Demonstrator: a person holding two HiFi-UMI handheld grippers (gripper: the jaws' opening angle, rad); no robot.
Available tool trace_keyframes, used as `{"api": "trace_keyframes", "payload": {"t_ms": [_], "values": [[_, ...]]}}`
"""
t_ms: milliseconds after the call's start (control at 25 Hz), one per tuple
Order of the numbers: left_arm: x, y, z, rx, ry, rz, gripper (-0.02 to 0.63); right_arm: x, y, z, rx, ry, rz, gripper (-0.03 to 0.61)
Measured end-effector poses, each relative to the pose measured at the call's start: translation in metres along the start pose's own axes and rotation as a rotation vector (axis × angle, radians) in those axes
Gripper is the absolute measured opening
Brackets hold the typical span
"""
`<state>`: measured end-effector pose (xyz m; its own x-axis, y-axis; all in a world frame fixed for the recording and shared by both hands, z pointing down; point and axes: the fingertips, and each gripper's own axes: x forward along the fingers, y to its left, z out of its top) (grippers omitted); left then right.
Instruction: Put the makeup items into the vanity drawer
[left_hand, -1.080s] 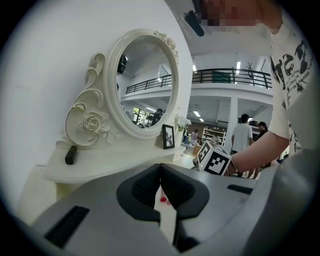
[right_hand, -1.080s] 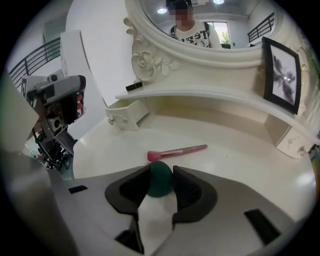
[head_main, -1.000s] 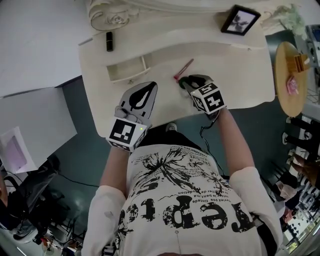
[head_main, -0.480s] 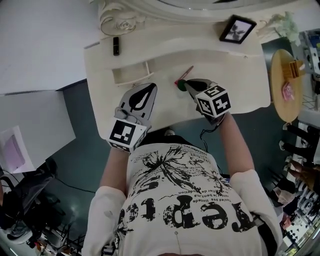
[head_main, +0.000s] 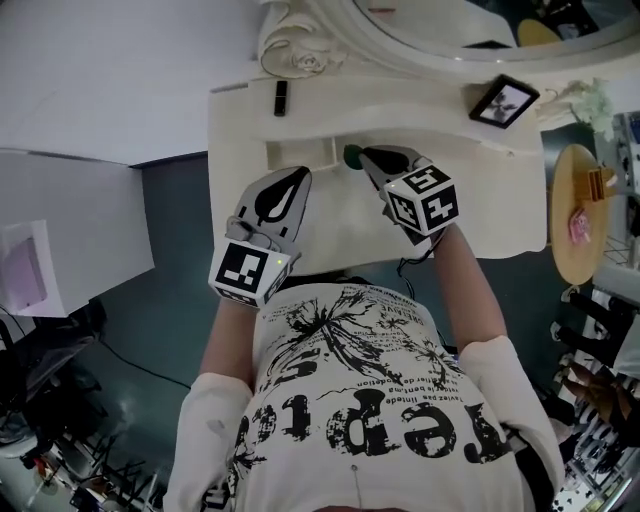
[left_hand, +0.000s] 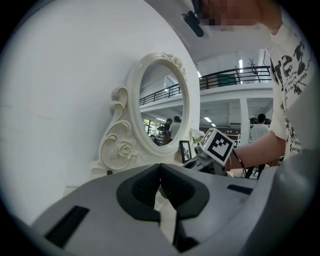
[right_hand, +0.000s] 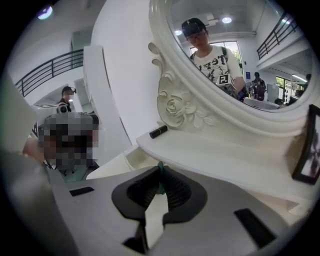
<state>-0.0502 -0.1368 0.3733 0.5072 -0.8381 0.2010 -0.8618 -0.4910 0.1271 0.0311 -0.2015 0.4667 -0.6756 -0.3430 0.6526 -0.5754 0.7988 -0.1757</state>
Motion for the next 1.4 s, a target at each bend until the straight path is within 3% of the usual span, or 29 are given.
{"api": "trace_keyframes", "payload": {"t_ms": [280, 600, 680, 720, 760, 800, 1120, 1400], "values": [[-0.029, 0.049, -0.003, -0.018, -0.005, 0.112, 0.014, 0.057, 0.037, 0.028, -0.09, 0.009, 0.075, 0.041], [-0.051, 0.084, -0.019, -0.036, 0.021, 0.195, 0.014, 0.102, 0.064, 0.025, -0.111, 0.07, 0.134, 0.046], [-0.052, 0.087, -0.022, -0.041, 0.025, 0.197, 0.014, 0.105, 0.062, 0.023, -0.107, 0.076, 0.107, 0.087], [-0.051, 0.087, -0.023, -0.041, 0.027, 0.193, 0.014, 0.105, 0.06, 0.023, -0.102, 0.073, 0.093, 0.144], [-0.05, 0.086, -0.023, -0.038, 0.029, 0.187, 0.014, 0.103, 0.058, 0.023, -0.096, 0.072, 0.084, 0.195], [-0.048, 0.084, -0.022, -0.033, 0.03, 0.18, 0.014, 0.101, 0.057, 0.023, -0.089, 0.071, 0.08, 0.205], [-0.025, 0.041, -0.005, -0.005, 0.012, 0.138, 0.014, 0.051, 0.038, 0.008, -0.062, 0.029, 0.084, 0.22], [0.01, -0.016, -0.003, -0.024, 0.01, 0.103, 0.014, -0.007, 0.001, -0.043, -0.062, 0.086, 0.08, 0.232]]}}
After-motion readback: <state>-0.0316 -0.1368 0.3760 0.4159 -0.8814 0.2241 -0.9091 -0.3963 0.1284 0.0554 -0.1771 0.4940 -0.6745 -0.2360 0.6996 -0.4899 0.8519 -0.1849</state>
